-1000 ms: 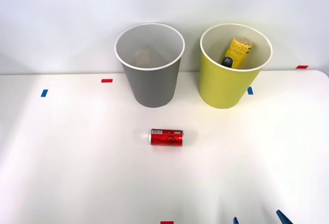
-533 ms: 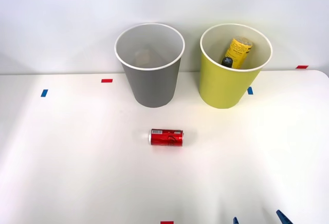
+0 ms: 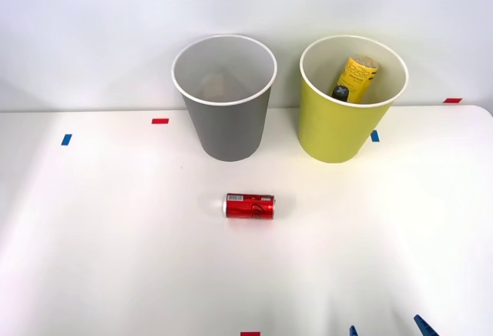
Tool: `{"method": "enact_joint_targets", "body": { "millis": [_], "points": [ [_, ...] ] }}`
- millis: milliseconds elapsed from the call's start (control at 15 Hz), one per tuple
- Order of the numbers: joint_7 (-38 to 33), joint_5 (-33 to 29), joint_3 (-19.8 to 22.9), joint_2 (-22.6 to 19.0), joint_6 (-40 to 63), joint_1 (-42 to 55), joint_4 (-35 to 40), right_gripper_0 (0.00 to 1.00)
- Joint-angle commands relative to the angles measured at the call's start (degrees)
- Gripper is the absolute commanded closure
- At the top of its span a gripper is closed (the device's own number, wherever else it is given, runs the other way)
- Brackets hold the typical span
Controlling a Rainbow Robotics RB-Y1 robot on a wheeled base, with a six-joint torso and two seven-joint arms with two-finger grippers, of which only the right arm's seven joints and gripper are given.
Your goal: Put cans in the gray bin, plastic bottles in the light green bin
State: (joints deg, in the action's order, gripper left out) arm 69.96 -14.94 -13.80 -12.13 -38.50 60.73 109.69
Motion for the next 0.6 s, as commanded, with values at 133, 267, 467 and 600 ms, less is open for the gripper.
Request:
{"method": "enact_joint_targets", "body": {
  "millis": [133,267,467,600],
  "points": [
    [0.0,0.0,0.0,0.0,0.0,0.0,0.0,0.00],
    [0.0,0.0,0.0,0.0,0.0,0.0,0.0,0.00],
    [0.0,0.0,0.0,0.0,0.0,0.0,0.0,0.00],
    [0.0,0.0,0.0,0.0,0.0,0.0,0.0,0.00]
  ]
}}
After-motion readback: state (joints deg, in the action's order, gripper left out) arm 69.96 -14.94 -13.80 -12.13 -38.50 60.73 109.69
